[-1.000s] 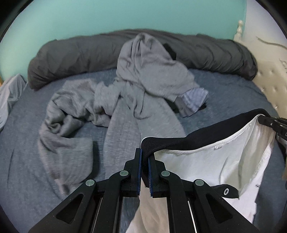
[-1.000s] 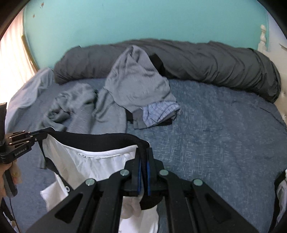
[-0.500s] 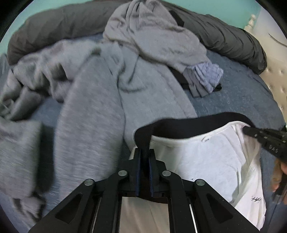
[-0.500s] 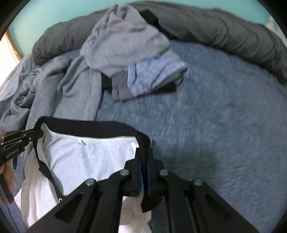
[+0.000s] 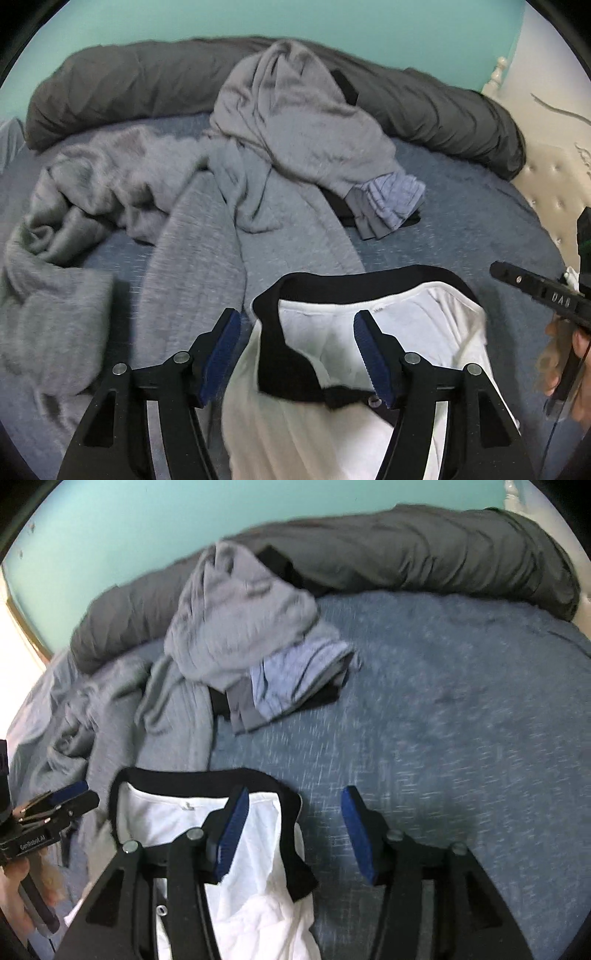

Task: Fold clothes
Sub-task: 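Open both grippers to release the black collar onto the bed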

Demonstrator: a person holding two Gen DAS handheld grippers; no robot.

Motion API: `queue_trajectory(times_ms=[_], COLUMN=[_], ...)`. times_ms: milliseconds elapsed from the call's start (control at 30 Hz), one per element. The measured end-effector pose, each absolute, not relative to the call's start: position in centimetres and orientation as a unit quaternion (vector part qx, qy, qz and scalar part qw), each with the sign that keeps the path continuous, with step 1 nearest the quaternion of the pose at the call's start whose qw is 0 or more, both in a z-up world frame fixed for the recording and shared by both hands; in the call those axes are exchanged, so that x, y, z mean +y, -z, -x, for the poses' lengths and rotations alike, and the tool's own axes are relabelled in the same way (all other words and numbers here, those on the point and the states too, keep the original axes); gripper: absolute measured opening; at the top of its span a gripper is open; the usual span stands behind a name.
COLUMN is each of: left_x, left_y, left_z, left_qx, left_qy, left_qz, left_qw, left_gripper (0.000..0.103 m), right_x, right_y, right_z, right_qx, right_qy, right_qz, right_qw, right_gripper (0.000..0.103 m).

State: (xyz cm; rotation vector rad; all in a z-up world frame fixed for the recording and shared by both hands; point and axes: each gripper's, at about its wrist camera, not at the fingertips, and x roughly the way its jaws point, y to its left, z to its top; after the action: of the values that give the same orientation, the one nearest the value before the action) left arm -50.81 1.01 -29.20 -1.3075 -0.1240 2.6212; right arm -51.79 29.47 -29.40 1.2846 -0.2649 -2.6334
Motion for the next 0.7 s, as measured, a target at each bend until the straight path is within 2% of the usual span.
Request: queue_trajectory(times_ms=[233,433,700], left_x=[-2.9,-6.1,-9.3], left_y=[28.3,30.1,32.4], left_z=[43.4,37.6,33.3], left_qx=[-0.063,-0.074,-0.092], left_qy=[-0.891,-0.882,-0.867], left_qz=[0.44,0.459,0.487], left_qw=[0.094,0.073,0.056], left_gripper=[0.068,0.068,0.068], right_x=[32.9,34.3,35.4], right_y=[29.0,31.6,33.6], right_z=[45.3,39.0,34.3], right_qx=[-0.126,-0.132,-0.18], right_qy=[0.887,0.867,0.846], right_qz=[-0.428,-0.464,-0.487], right_qw=[0.119,0.123,0.122], right_gripper=[0.053,0.053,0.053])
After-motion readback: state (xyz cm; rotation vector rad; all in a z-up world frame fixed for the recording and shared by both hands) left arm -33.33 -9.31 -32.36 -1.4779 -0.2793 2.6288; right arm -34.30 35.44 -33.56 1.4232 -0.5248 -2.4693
